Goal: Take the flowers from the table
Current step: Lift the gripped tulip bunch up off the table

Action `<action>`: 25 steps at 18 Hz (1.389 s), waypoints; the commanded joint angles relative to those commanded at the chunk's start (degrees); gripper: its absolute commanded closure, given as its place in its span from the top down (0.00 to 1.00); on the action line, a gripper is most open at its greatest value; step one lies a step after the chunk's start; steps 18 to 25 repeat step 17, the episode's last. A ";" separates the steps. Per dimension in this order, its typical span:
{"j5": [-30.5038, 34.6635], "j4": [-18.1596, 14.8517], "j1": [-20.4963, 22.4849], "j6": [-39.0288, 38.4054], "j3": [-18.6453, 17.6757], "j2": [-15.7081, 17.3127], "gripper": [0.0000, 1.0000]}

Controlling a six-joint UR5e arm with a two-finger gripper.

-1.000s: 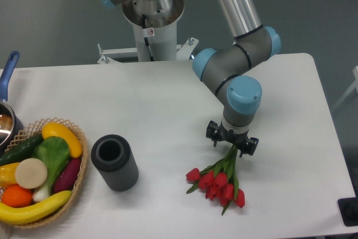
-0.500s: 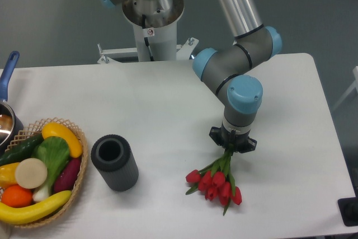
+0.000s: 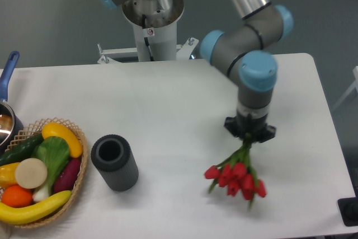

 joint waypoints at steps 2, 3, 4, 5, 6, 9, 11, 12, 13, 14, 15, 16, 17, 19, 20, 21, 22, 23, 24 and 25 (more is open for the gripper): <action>0.00 -2.81 0.26 0.35 2.37 -0.44 0.00; 0.00 -4.74 0.26 0.44 3.60 -0.70 0.00; 0.09 -6.76 0.26 0.44 5.18 -1.40 0.00; 0.09 -8.87 0.26 0.53 6.94 -2.02 0.00; 0.17 -11.06 0.26 0.70 8.78 -2.89 0.00; 0.09 -17.39 0.26 6.13 14.32 -4.66 0.00; 0.17 -21.18 0.61 7.38 16.27 -5.10 0.00; 0.18 -21.63 0.62 7.38 16.53 -5.19 0.00; 0.09 -21.72 0.62 7.38 16.71 -5.19 0.00; 0.09 -21.72 0.62 7.38 16.71 -5.27 0.00; 0.17 -21.72 0.62 7.38 16.71 -5.28 0.00; 0.18 -21.72 0.62 7.38 16.71 -5.28 0.00; 0.18 -21.63 0.62 7.38 16.54 -5.28 0.00; 0.18 -21.63 0.62 7.38 16.54 -5.28 0.00; 0.18 -21.63 0.62 7.38 16.54 -5.28 0.00; 0.18 -21.63 0.62 7.38 16.54 -5.28 0.00; 0.18 -21.63 0.62 7.38 16.54 -5.28 0.00; 0.18 -21.63 0.62 7.38 16.54 -5.28 0.00; 0.18 -21.63 0.62 7.38 16.54 -5.28 0.00; 0.18 -21.63 0.62 7.38 16.54 -5.28 0.00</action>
